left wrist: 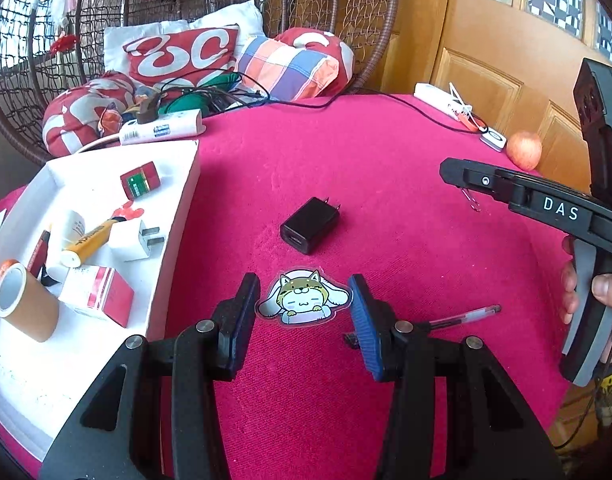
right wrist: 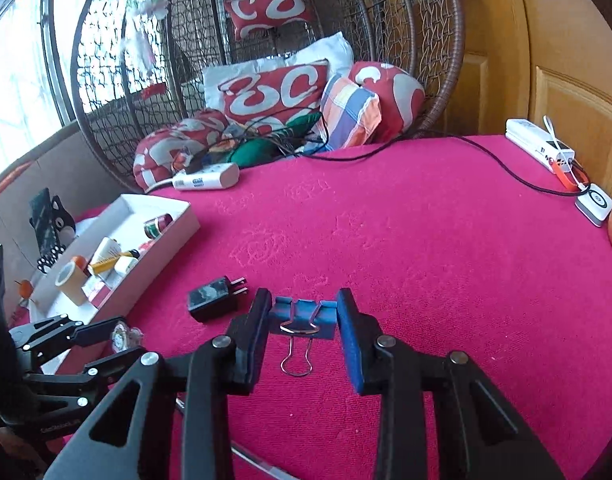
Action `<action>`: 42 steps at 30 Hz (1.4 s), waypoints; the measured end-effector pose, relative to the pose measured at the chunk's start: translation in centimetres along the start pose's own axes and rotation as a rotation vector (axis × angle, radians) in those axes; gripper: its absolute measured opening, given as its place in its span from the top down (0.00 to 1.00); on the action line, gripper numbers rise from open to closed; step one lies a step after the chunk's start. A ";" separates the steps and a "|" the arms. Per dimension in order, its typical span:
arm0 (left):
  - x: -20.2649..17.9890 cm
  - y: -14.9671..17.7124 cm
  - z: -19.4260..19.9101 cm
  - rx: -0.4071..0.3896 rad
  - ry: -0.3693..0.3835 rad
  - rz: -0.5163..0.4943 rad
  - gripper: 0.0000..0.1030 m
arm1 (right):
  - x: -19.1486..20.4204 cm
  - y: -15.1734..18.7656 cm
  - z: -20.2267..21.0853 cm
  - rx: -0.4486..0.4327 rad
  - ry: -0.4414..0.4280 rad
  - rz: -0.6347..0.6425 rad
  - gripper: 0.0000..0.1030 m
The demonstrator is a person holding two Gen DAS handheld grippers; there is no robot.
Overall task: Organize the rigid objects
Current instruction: 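Grasp the cat sticker with the left gripper while the right gripper grasps the blue binder clip, then carry the cat sticker and blue binder clip over the white tray with both grippers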
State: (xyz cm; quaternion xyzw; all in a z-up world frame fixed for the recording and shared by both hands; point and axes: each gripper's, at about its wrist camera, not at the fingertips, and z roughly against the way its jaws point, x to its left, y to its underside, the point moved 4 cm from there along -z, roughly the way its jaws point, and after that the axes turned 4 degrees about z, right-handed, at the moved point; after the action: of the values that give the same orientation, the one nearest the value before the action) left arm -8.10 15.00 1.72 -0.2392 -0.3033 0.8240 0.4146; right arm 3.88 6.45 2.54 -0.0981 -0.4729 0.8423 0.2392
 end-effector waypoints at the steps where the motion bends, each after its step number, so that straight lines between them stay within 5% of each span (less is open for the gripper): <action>1: -0.2 -0.1 0.4 -0.009 0.002 -0.002 0.56 | 0.2 -0.2 0.7 -0.019 -0.009 -0.001 0.68; 14: -0.2 -1.4 4.5 -0.112 0.006 -0.003 0.56 | 3.9 -2.2 4.9 -0.148 -0.038 0.086 0.68; 42: 6.8 -0.9 8.7 -0.218 -0.042 0.141 0.56 | 10.4 -3.3 3.9 -0.129 -0.117 0.192 0.68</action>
State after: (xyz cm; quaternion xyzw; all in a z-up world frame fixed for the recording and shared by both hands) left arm -16.90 18.45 7.49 -0.2862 -0.3821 0.8180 0.3208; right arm -5.63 10.08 8.01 -0.1090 -0.5276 0.8335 0.1227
